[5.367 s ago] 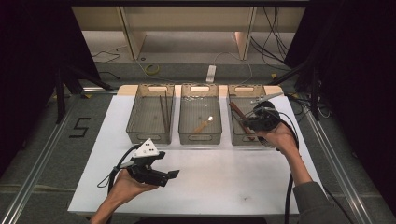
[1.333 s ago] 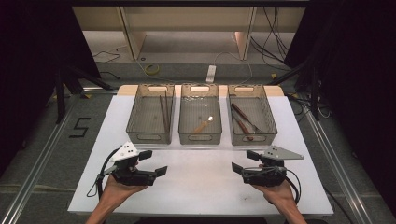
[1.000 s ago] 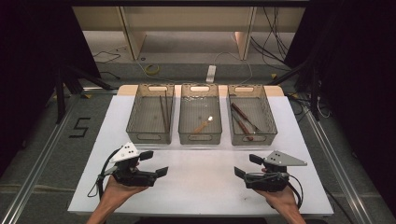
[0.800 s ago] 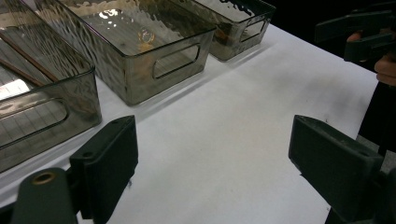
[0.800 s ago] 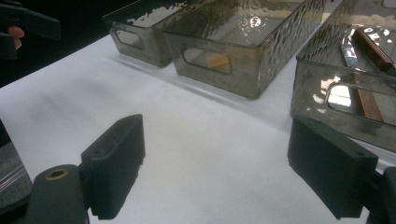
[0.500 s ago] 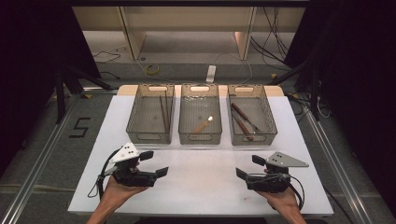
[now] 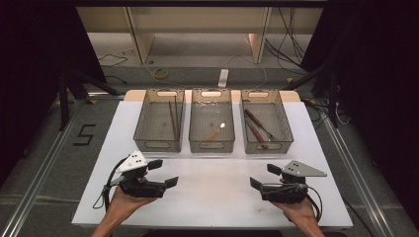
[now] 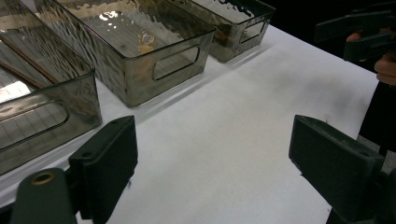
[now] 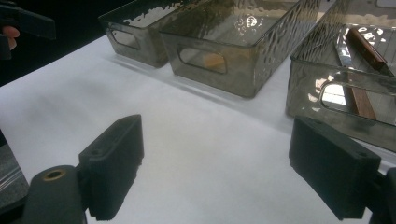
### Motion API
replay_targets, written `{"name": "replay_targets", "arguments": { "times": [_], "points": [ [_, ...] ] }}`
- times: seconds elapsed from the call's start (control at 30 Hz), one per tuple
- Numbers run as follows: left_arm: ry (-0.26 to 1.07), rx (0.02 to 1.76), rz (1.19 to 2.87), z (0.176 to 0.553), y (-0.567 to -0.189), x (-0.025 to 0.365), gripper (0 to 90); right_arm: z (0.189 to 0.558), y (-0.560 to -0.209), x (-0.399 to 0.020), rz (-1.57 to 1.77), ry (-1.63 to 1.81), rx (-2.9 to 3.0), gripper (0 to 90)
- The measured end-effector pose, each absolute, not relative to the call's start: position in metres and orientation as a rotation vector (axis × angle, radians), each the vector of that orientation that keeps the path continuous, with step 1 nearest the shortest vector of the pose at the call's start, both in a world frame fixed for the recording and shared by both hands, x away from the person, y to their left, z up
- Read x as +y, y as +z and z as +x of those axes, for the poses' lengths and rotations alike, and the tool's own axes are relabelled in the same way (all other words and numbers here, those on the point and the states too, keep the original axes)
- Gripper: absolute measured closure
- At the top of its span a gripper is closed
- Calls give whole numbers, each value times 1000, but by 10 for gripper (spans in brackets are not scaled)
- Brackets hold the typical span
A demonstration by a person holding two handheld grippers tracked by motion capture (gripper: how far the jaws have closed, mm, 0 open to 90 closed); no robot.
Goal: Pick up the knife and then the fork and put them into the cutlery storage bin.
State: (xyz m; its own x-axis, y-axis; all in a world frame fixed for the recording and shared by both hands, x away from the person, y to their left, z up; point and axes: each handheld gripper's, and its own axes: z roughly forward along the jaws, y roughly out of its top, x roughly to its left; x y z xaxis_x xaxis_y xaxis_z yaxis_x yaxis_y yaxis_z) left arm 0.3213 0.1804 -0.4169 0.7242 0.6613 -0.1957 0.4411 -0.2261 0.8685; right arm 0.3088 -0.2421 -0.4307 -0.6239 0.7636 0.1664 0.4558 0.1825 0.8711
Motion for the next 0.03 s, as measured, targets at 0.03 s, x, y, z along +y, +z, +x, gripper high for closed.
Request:
{"name": "replay_targets", "arguments": {
  "times": [0.03],
  "points": [
    [260, 855, 1866, 321, -417, 180, 151, 309, -431, -242, 1158, 1417, 2157, 183]
  ]
}}
